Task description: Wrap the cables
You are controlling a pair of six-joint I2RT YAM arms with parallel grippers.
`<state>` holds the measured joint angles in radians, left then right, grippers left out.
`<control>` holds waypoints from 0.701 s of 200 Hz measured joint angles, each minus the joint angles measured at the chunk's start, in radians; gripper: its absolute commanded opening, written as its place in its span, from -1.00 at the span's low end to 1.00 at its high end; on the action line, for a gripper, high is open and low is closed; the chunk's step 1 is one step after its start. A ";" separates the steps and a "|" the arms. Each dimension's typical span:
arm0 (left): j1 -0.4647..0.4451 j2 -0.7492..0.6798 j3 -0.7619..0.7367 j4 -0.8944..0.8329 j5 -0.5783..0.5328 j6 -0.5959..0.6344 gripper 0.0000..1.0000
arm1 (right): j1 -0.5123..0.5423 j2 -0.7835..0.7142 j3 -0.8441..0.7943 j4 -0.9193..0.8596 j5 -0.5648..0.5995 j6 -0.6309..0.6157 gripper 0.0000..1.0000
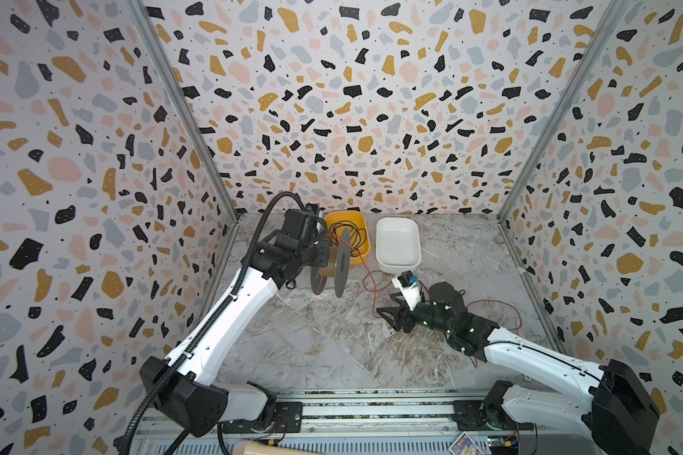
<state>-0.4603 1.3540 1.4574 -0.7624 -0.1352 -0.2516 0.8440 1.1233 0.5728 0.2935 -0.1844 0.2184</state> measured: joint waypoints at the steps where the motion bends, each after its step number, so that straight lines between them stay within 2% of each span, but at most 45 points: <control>1: 0.000 0.000 0.000 -0.002 0.000 0.000 -1.00 | 0.003 0.001 -0.002 0.004 0.000 0.000 0.37; 26: 0.000 0.002 0.013 -0.042 0.000 -0.006 -1.00 | 0.075 0.076 -0.059 0.180 0.106 0.005 0.32; 46: 0.000 0.002 0.044 -0.064 0.006 -0.010 -1.00 | 0.097 0.165 -0.080 0.293 0.172 0.013 0.17; 61: 0.000 0.002 0.068 -0.074 0.010 -0.014 -1.00 | 0.111 0.225 -0.082 0.356 0.208 0.020 -0.11; 83: 0.000 0.000 0.082 -0.076 0.018 -0.019 -1.00 | 0.119 0.286 -0.082 0.430 0.243 0.039 -0.43; 117: 0.000 0.000 0.082 -0.107 0.033 -0.023 -1.00 | 0.121 0.312 -0.081 0.463 0.282 0.055 -0.98; 140: 0.000 -0.002 0.083 -0.119 0.060 -0.022 -1.00 | 0.113 0.267 -0.079 0.432 0.304 0.053 -1.00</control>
<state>-0.4603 1.3518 1.5402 -0.8818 -0.0757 -0.2737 0.9565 1.3903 0.4942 0.7254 0.1196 0.2718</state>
